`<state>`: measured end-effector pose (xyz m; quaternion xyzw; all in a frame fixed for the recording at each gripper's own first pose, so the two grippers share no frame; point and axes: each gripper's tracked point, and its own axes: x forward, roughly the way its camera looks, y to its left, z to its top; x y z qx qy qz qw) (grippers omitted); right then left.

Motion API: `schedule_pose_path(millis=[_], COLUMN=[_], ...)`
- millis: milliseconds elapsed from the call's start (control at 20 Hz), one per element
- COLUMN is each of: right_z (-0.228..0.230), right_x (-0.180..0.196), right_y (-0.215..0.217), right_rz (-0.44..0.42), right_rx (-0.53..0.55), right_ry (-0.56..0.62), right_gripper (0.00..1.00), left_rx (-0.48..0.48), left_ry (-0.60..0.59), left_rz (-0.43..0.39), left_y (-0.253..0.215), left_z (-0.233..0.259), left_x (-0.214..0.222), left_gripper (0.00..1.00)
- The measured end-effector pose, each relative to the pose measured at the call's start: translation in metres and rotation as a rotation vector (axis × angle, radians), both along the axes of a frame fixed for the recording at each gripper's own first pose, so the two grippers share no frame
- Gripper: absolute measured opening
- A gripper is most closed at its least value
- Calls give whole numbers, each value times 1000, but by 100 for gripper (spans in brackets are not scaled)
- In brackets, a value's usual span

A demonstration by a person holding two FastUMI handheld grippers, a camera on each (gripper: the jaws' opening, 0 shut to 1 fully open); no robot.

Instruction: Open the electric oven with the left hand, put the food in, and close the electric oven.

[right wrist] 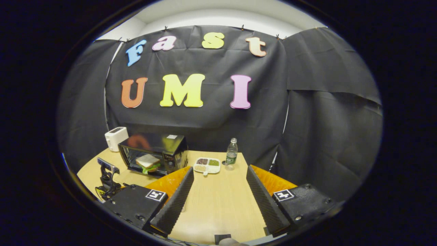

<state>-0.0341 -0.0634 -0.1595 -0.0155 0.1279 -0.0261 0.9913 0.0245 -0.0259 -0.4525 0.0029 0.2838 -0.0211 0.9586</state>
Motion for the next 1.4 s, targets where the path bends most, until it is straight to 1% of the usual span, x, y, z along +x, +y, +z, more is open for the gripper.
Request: schedule_pose_path(millis=[50,100,150,300,350,400,450,500,600,700,800,950,1000,1050,1100,1150,1250,1300,1350,1400], right_z=[1,4,6,10,12,14,19,22,25,28,30,35,36,38,41,42,42,42,44,45], right_x=[2,4,5,8,10,12,13,14,16,19,21,23,23,24,25,26,28,29,28,28], right_y=[0,1,1,7,9,10,10,9,8,6,3,2,0,-2,-3,-4,-5,-4,-5,-7], right_rz=[1,4,7,22,27,31,32,31,27,23,19,12,7,7,4,3,4,6,3,2], right_rx=[0,1,0,-1,-2,-2,0,4,17,23,21,37,36,35,30,28,24,26,26,25], right_ry=[-6,-12,-14,-23,-26,-33,-38,-45,-49,-57,-61,-64,-66,-72,-76,-80,-78,-78,-80,-80], right_gripper=[97,99,97,98,97,99,98,97,99,99,98,99,97,99,97,99,99,97,98,97], left_rx=[3,2,1,1,1,4,6,6,3,8,12,2,7,13,17,25,47,45,39,38], left_ry=[-8,-13,-15,-24,-35,-48,-65,-75,-89,-113,-121,-137,-143,-152,-165,-170,-185,-175,-166,-163], left_rz=[0,-3,-5,-6,-6,-8,-11,-9,-2,-3,-3,3,1,1,-5,-9,-23,-19,-9,12], left_y=[1,0,-1,-1,-6,-6,-6,-6,-6,-6,-4,-5,-6,-5,-6,-6,-5,-4,-2,2], left_z=[6,10,14,27,37,44,51,58,70,85,92,105,110,114,118,119,122,119,116,117], left_x=[2,4,4,9,13,16,20,24,31,40,49,66,70,74,77,81,89,95,98,102], left_gripper=[96,96,95,95,95,94,95,95,95,96,97,97,97,97,97,97,97,97,97,97])
